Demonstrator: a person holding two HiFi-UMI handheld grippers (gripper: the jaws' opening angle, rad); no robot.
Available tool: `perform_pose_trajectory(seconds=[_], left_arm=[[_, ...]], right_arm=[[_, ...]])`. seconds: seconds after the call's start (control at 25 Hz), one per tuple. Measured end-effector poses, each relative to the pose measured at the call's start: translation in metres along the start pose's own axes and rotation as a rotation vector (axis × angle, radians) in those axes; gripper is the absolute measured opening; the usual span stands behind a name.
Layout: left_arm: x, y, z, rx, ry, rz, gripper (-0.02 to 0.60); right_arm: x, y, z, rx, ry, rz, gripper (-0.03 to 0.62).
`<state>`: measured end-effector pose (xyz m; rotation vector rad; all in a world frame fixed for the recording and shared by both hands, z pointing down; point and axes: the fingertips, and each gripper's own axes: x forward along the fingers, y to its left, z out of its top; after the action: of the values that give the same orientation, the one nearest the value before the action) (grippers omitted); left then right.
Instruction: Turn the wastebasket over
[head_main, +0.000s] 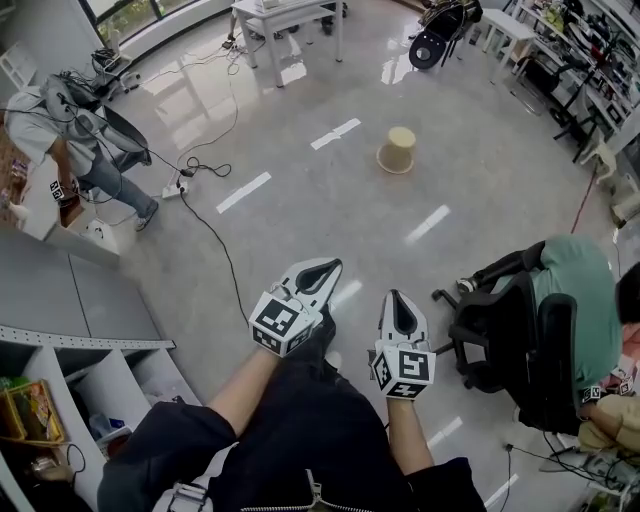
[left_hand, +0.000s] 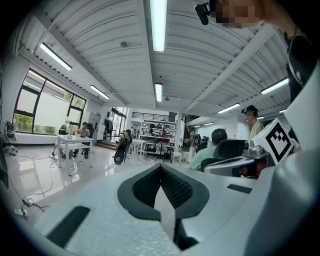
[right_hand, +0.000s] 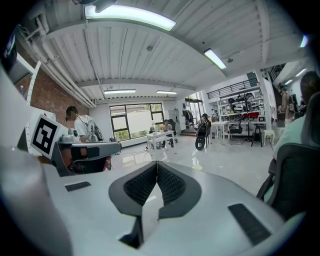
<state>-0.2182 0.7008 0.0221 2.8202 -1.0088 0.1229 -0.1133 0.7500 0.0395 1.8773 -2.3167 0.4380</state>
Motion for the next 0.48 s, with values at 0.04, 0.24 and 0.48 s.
perform_pose_trajectory(seconds=[0.04,0.24,0.48], left_arm=[[0.005,0.0,-0.003,-0.001,0.0,-0.002,0.005],[0.026,0.02,-0.005,-0.021,0.002,-0.021,0.005],[0.073,0.05,0.01,-0.04,0.006,-0.051,0.005]], right_arm=[[0.003,-0.004,-0.003,-0.001,0.002,-0.002,0.011],[0.024,-0.012,0.001,-0.004,0.012,-0.025,0.011],[0.063,-0.034,0.022,-0.008,0.037,-0.051,0.011]])
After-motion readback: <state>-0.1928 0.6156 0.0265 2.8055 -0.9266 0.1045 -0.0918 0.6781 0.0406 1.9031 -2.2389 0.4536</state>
